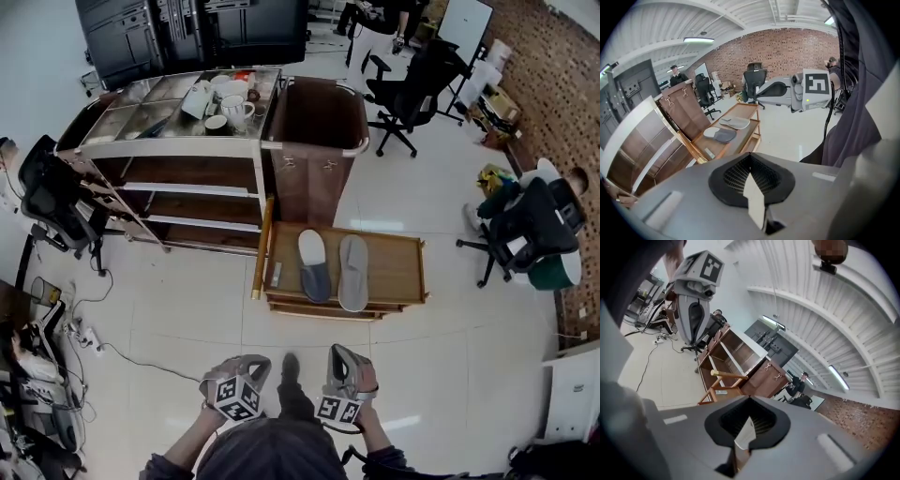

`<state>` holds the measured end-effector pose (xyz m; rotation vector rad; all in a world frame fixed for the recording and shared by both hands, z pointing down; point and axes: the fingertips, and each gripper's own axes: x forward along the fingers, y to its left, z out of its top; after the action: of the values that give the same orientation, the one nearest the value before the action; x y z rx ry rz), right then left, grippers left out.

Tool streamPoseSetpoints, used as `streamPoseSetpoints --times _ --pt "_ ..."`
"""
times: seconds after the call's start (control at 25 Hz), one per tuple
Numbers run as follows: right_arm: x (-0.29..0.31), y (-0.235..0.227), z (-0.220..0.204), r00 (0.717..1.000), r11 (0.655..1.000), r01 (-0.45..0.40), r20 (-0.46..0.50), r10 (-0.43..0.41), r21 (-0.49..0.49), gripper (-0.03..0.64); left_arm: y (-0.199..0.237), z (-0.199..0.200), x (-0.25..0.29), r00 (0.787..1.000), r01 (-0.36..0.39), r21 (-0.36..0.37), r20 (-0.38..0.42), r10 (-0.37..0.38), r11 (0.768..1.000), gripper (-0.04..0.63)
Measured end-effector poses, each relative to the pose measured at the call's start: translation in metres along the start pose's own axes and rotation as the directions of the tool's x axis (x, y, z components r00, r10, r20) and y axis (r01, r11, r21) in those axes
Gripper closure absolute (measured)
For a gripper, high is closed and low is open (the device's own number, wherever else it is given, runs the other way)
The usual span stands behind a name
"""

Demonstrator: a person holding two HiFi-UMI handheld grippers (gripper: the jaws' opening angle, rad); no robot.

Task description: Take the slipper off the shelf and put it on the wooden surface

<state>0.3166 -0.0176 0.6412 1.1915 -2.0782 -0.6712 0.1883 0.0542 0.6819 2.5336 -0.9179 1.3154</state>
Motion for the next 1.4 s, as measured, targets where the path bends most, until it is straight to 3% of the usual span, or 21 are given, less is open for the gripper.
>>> streamPoseSetpoints --times 0.24,0.48,0.72,0.96,1.4 --pt "-0.099 0.012 0.062 0.993 0.995 0.104 0.055 -0.103 -0.013 0.617 -0.076 -0.042 -0.057 0.998 -0.008 0.007 0.064 0.008 1.000 0.580" --pt "-0.185 0.028 0.089 0.992 0.993 0.119 0.044 -0.118 -0.016 0.617 -0.139 -0.080 -0.105 0.997 -0.009 -0.009 0.081 0.010 1.000 0.580" --pt "-0.211 0.061 0.057 0.991 0.996 0.074 -0.112 -0.068 0.050 0.617 -0.154 -0.083 -0.129 0.989 -0.062 -0.048 0.131 0.068 0.997 0.580" --pt "-0.239 0.090 0.074 0.998 1.000 0.013 -0.069 -0.011 0.015 0.617 -0.170 -0.069 -0.139 0.978 -0.092 -0.037 0.185 0.097 0.995 0.580" --pt "-0.245 0.081 0.066 0.996 1.000 0.014 -0.093 -0.015 -0.012 0.617 -0.197 -0.067 -0.134 0.979 -0.079 -0.011 0.186 0.079 0.997 0.580"
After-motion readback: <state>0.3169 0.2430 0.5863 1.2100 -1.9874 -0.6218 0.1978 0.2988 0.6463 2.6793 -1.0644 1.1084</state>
